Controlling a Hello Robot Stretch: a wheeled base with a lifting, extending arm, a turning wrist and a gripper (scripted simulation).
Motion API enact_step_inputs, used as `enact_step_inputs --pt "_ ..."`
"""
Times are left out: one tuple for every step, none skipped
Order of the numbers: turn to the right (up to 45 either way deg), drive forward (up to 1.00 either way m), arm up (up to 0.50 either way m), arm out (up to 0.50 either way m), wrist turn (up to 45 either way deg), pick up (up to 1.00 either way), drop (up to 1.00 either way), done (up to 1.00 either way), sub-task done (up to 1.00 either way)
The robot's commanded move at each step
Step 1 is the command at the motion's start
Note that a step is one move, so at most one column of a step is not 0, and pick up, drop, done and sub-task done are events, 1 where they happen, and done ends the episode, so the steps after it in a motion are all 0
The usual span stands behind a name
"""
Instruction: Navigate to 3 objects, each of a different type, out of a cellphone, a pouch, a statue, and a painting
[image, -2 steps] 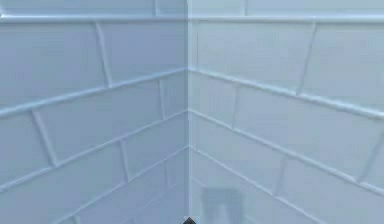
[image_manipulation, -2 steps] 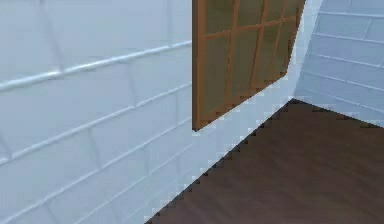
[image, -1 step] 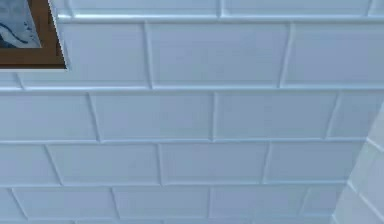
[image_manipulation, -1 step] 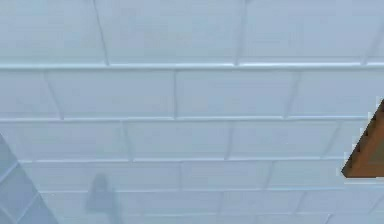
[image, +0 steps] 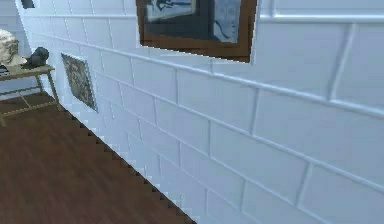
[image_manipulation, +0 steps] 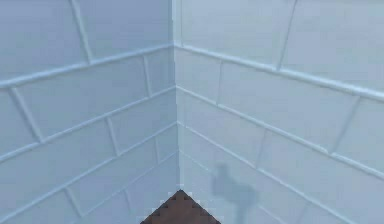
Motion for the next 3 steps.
enact_step_inputs --pt "0.0 0.00 0.00 0.00 0.0 0.00 0.00 0.00 1.00" --pt "-42.0 0.00 0.00 0.00 0.0 0.00 0.00 0.00 0.00" --pt "0.0 1.00 0.00 0.00 0.0 0.00 0.00 0.00 0.00"
